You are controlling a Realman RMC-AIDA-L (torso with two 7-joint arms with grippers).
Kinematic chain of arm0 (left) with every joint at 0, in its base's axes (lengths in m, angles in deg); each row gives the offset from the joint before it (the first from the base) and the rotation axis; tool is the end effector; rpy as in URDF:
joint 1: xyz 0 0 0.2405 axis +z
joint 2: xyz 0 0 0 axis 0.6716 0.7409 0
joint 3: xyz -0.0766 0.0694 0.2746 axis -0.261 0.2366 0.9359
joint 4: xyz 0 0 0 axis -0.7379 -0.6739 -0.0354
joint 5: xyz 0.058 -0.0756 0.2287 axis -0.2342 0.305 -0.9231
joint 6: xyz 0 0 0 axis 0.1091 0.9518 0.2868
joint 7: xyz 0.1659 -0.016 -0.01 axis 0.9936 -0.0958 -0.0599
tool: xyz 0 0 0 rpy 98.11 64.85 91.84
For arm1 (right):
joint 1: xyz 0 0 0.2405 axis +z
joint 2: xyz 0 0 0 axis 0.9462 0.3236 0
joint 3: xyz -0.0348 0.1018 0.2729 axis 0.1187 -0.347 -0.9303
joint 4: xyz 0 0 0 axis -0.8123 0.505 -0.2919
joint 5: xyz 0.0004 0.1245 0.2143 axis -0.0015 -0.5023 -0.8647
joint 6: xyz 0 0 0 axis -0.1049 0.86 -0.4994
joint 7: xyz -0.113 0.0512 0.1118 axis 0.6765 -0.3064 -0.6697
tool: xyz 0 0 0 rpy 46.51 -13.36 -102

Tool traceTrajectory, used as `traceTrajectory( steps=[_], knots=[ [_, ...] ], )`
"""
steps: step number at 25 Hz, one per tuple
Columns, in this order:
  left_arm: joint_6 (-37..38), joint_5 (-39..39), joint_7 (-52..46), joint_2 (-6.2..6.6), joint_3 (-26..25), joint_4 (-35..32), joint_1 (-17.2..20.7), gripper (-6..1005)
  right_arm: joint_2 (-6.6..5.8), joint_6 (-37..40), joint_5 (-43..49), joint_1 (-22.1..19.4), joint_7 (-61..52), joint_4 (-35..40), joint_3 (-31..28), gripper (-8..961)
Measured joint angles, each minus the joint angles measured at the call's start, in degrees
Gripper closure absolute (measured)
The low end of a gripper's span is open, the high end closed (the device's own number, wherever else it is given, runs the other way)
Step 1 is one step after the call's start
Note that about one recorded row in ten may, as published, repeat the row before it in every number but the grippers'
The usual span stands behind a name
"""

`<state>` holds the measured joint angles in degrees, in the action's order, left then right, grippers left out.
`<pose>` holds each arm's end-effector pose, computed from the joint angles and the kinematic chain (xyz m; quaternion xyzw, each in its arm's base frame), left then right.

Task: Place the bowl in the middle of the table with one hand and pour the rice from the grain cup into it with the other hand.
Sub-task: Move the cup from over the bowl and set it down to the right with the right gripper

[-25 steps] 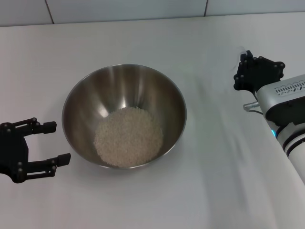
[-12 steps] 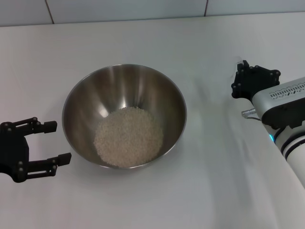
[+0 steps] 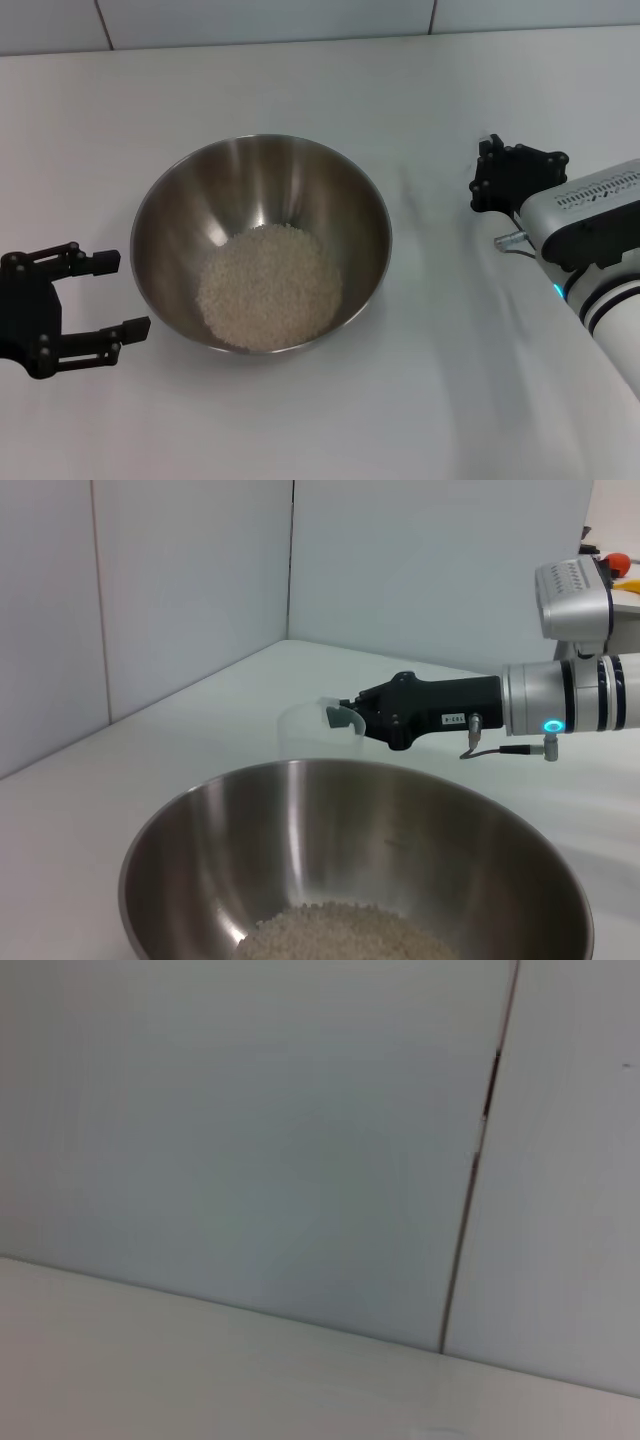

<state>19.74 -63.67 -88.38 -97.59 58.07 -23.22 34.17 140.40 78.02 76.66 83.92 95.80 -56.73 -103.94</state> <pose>-0.3334 0.2943 0.0288 -0.9610 -0.1412 -0.1773 0.1582 0.3230 0.3718 -0.1307 -0.7668 0.2405 0.1629 0.5724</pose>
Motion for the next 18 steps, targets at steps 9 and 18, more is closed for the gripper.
traceTrajectory(
  steps=[9,18],
  knots=[
    [0.0,0.0,0.0,0.0,0.0,0.0,-0.1,187,0.12,0.5,1.5,0.9,-2.7,1.5,0.3,922],
    [0.1,0.0,0.0,0.05,0.0,0.0,-0.3,187,0.08,0.1,3.9,0.9,-2.5,1.5,1.7,921]
  ],
)
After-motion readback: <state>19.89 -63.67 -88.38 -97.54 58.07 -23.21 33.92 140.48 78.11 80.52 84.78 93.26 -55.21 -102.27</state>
